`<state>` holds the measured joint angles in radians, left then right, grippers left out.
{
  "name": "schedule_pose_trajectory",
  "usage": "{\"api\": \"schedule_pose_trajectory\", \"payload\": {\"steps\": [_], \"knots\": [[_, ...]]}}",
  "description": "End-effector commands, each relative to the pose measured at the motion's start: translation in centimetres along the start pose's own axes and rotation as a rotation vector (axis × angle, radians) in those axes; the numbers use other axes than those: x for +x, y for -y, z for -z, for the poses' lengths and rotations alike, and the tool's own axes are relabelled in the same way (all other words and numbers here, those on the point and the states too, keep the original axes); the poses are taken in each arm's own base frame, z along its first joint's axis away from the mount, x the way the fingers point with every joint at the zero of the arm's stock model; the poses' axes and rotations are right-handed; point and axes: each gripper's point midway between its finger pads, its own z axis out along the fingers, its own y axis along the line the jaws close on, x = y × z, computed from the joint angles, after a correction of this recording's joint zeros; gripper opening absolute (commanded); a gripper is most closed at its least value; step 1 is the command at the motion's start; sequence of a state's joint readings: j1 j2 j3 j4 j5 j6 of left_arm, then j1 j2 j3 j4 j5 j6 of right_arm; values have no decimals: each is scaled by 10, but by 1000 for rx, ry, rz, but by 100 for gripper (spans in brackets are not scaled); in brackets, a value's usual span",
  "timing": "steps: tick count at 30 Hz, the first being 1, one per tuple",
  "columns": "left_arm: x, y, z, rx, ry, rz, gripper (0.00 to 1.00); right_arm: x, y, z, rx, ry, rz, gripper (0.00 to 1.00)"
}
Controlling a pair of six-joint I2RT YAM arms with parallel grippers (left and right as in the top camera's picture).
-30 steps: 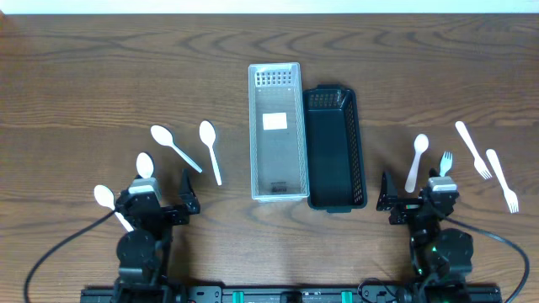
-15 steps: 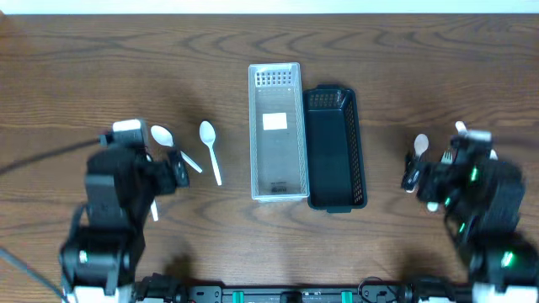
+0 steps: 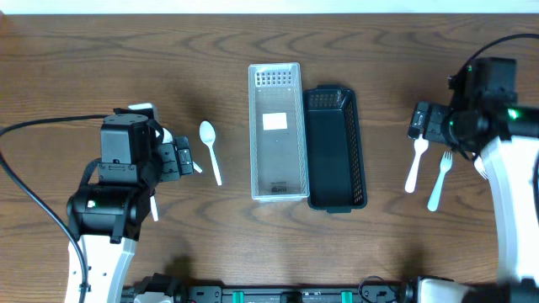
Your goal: Pack container
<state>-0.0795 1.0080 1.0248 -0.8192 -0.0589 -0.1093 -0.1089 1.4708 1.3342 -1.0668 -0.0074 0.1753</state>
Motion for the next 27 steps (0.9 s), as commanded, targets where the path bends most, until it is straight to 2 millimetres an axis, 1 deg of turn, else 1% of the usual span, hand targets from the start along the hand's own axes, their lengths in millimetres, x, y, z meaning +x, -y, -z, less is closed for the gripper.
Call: {"api": "schedule_pose_trajectory", "payload": {"steps": [1, 4, 7, 10, 13, 19, 24, 27], "knots": [[-2, -2, 1, -8, -2, 15, 98, 1, 15, -33, 57, -90, -40, 99], [-2, -2, 1, -8, -2, 15, 98, 6, 19, -62, 74, -163, -46, 99], [-2, -2, 1, -8, -2, 15, 98, 12, 21, -87, 84, -226, -46, 99], [-2, -2, 1, -8, -2, 15, 98, 20, 21, -108, 88, -281, -47, 99], [-2, -2, 1, -8, -2, 15, 98, 26, 22, -125, 92, -323, -47, 99], [-2, -2, 1, -8, -2, 15, 98, 33, 22, -147, 91, -351, -47, 99], [-2, -2, 1, -8, -2, 15, 98, 36, 20, -155, 73, -343, -51, 99], [-2, -2, 1, -8, -2, 15, 98, 41, 21, -161, 73, -343, -52, 99]]}}
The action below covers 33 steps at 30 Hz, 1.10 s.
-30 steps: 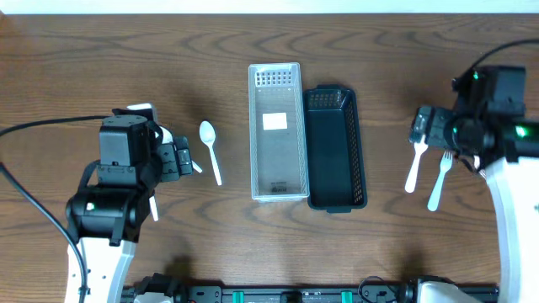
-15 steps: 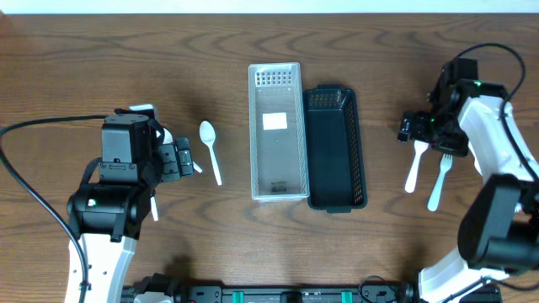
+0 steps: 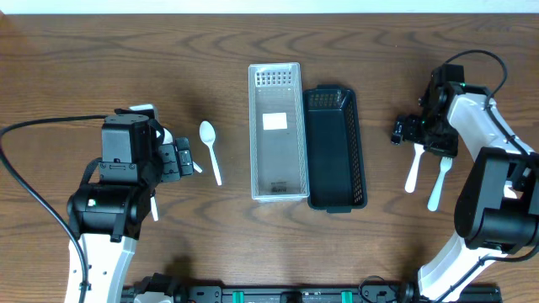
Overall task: Pack container
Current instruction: 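Lower the right gripper and grasp the white spoon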
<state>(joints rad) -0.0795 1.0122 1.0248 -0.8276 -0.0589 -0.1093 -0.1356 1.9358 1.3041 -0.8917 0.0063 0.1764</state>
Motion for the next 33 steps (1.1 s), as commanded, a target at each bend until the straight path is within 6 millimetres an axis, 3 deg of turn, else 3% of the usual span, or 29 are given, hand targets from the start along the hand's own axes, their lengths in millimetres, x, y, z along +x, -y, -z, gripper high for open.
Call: {"api": "schedule_pose_trajectory", "payload": {"steps": [1, 9, 26, 33], "knots": [[-4, -2, 3, -6, 10, 16, 98, 12, 3, -14, -5, -34, -22, 99], [-4, -2, 3, -6, 10, 16, 98, 26, 5, -34, -3, -44, -23, 99], [-4, -2, 3, -6, 10, 16, 98, -15, 11, -32, -31, 117, -54, 97], [-4, -2, 3, -6, 10, 16, 98, -16, 12, -33, -31, 117, -57, 78]]}}
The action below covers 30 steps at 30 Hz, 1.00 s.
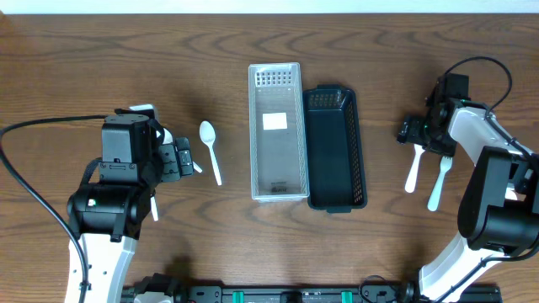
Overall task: Pack container
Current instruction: 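Lower the right gripper and grasp the white spoon, then carry the spoon into the dark basket and release it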
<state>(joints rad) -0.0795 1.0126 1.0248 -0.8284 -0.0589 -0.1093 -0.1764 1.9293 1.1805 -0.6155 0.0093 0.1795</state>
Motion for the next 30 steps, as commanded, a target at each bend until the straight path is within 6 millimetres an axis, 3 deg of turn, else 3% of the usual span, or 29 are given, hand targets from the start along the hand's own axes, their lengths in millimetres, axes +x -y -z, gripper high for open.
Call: {"api": "schedule_pose_trajectory", "payload": {"steps": [1, 13, 20, 25, 26, 30], "knots": [[-4, -2, 3, -5, 11, 17, 98, 11, 1, -9, -9, -42, -13, 73], [-4, -2, 3, -5, 11, 17, 98, 17, 2, -9, -5, -64, -13, 42], [-4, -2, 3, -5, 11, 17, 98, 17, 2, -9, -5, -63, -13, 33], [-4, -2, 3, -5, 11, 17, 98, 15, 2, -9, -7, -56, -14, 17], [-4, -2, 3, -5, 11, 17, 98, 14, 1, -8, -8, -52, -13, 13], [-4, -2, 3, -5, 11, 17, 98, 2, -8, 15, -20, -4, -17, 12]]}}
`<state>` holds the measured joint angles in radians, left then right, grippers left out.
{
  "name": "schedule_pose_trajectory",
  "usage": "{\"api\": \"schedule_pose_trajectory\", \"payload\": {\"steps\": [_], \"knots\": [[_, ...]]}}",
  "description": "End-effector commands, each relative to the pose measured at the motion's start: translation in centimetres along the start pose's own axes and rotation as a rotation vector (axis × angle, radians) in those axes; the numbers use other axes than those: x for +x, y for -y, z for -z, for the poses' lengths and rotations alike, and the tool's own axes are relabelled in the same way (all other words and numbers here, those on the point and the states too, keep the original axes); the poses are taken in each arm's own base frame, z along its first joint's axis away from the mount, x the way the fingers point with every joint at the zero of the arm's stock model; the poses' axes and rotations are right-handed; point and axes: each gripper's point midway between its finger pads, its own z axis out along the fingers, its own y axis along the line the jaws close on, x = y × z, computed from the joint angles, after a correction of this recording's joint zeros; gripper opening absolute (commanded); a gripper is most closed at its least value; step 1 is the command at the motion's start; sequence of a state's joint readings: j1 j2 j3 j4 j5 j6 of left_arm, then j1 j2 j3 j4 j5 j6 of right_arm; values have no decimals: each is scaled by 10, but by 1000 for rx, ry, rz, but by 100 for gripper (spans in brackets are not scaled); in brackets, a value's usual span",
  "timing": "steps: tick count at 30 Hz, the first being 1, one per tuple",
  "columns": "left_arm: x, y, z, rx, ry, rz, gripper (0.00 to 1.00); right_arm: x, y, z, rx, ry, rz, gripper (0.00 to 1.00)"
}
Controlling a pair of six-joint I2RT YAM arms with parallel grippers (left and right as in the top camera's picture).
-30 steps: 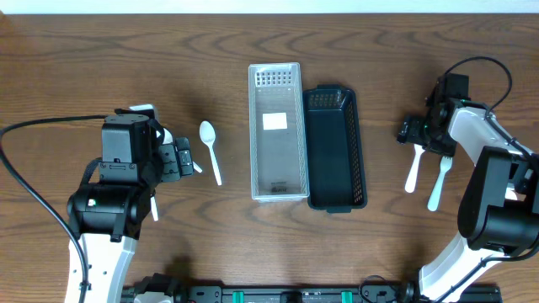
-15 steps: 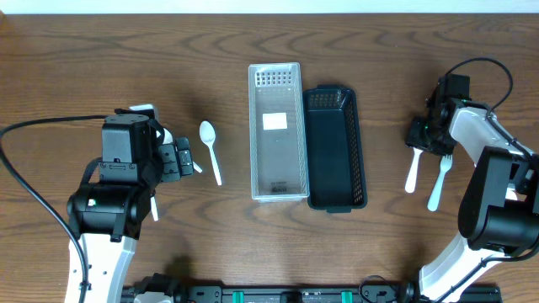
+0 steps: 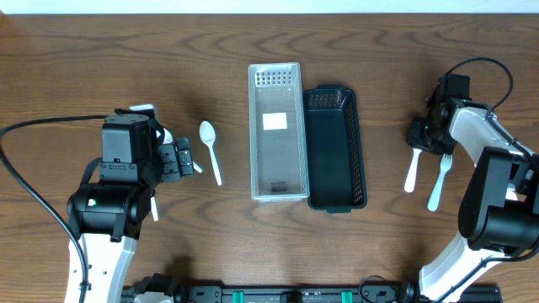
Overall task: Pack container
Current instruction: 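Carry the spoon into the dark basket and release it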
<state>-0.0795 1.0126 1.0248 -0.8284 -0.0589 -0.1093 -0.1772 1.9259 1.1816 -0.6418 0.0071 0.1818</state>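
Note:
A clear white container (image 3: 276, 132) lies at the table's middle with a black basket container (image 3: 335, 149) touching its right side. Left of them lies a white plastic spoon (image 3: 210, 151). Two white utensils lie at the right: one (image 3: 411, 172) with its upper end under my right gripper (image 3: 418, 135), and a fork (image 3: 439, 179) beside it. Whether the right gripper's jaws are open or shut does not show from above. My left gripper (image 3: 182, 159) rests left of the spoon, its jaws unclear.
A thin white utensil (image 3: 154, 208) pokes out from under the left arm, with a white tip (image 3: 197, 168) showing by the left fingers. The right arm's cable loops above the far right edge. Bare wooden table (image 3: 253, 244) surrounds the containers.
My right gripper has shifted slightly right and down, now sitting over the upper end of the left white utensil. The utensils, containers and left arm are unchanged.
The right arm first reached in from the right with its gripper above the two utensils. It then turned and came down just left of their upper ends, edged closer, and now covers the left utensil's top. The left arm has stayed still throughout.

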Motion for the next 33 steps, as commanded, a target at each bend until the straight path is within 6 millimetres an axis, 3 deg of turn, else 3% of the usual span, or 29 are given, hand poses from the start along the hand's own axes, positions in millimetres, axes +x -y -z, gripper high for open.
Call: {"api": "schedule_pose_trajectory", "payload": {"steps": [1, 7, 10, 13, 18, 23, 29, 30, 32, 33], "knots": [[-4, -2, 3, -5, 11, 17, 98, -7, -13, 23, -28, 40, -7, 12], [-4, -2, 3, -6, 11, 17, 98, -34, -62, 125, -106, 246, 94, 13], [-4, -2, 3, -6, 11, 17, 98, -25, -96, 174, -162, 311, 153, 13], [-4, -2, 3, -6, 10, 16, 98, -5, -129, 194, -213, 317, 188, 13], [-2, -2, 3, -7, 3, 16, 98, 32, -174, 179, -241, 231, 253, 16], [0, -2, 3, -9, -8, 14, 98, 62, -205, 122, -187, 84, 341, 17], [1, -3, 3, -9, -11, 14, 98, 79, -215, 67, -132, -21, 371, 18], [1, -3, 3, -9, -11, 14, 98, 79, -217, 63, -131, -26, 373, 21], [1, -3, 3, -9, -11, 14, 98, 78, -218, 60, -135, -24, 372, 44], [1, -3, 3, -9, -11, 14, 98, 77, -220, 60, -139, -18, 372, 45]]}}
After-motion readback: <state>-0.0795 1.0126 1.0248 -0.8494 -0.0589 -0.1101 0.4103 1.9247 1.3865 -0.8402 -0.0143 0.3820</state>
